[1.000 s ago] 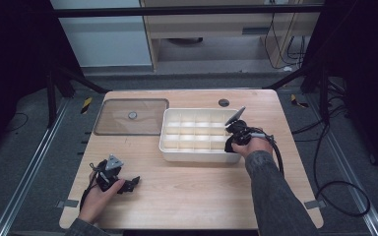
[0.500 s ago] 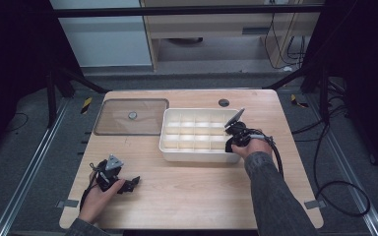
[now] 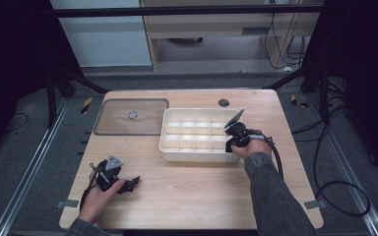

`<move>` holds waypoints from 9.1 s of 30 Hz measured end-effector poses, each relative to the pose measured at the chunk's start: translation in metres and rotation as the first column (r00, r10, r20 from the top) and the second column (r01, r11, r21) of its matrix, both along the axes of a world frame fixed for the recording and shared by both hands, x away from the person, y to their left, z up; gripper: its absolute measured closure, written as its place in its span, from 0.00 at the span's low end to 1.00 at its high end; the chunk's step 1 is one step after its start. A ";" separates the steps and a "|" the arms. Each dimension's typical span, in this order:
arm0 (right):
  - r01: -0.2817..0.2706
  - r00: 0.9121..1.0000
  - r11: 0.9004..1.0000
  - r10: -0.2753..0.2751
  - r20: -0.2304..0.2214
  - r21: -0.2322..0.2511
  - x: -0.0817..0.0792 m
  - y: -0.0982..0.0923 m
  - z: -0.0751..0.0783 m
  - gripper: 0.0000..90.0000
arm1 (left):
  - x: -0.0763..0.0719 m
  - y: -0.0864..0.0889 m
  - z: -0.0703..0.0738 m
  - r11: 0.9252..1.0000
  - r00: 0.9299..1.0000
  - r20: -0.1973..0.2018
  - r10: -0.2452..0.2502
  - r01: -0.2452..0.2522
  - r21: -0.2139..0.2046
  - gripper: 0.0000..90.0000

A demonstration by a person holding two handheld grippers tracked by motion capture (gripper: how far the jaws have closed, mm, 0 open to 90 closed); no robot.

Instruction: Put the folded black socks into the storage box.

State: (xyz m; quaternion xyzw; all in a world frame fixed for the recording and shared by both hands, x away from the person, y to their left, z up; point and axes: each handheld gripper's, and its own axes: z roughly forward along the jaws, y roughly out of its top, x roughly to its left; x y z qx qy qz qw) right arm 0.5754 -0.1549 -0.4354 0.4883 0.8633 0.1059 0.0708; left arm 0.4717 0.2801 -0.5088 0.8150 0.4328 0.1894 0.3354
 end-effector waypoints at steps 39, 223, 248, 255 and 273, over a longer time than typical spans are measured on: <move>0.005 0.999 1.000 -0.005 -0.046 0.003 0.005 0.000 -0.008 1.00 | 0.000 0.000 0.000 1.000 1.000 0.000 0.000 0.000 0.000 0.00; 0.077 0.848 0.953 -0.217 0.483 0.292 -0.118 -0.108 -0.002 0.15 | -0.002 -0.001 0.000 1.000 1.000 0.000 0.002 -0.002 0.000 0.00; 0.085 0.889 0.943 -0.218 0.403 0.322 -0.123 -0.102 -0.056 0.15 | -0.002 -0.002 0.000 1.000 1.000 0.000 0.003 -0.003 0.000 0.00; 0.112 0.874 0.941 -0.247 0.419 0.321 -0.121 -0.104 -0.064 0.14 | -0.002 -0.002 0.000 1.000 1.000 0.001 0.003 -0.003 0.000 0.00; 0.149 0.855 0.933 -0.288 0.431 0.327 -0.114 -0.102 -0.074 0.12 | -0.002 -0.002 0.000 1.000 1.000 0.001 0.003 -0.003 0.000 0.00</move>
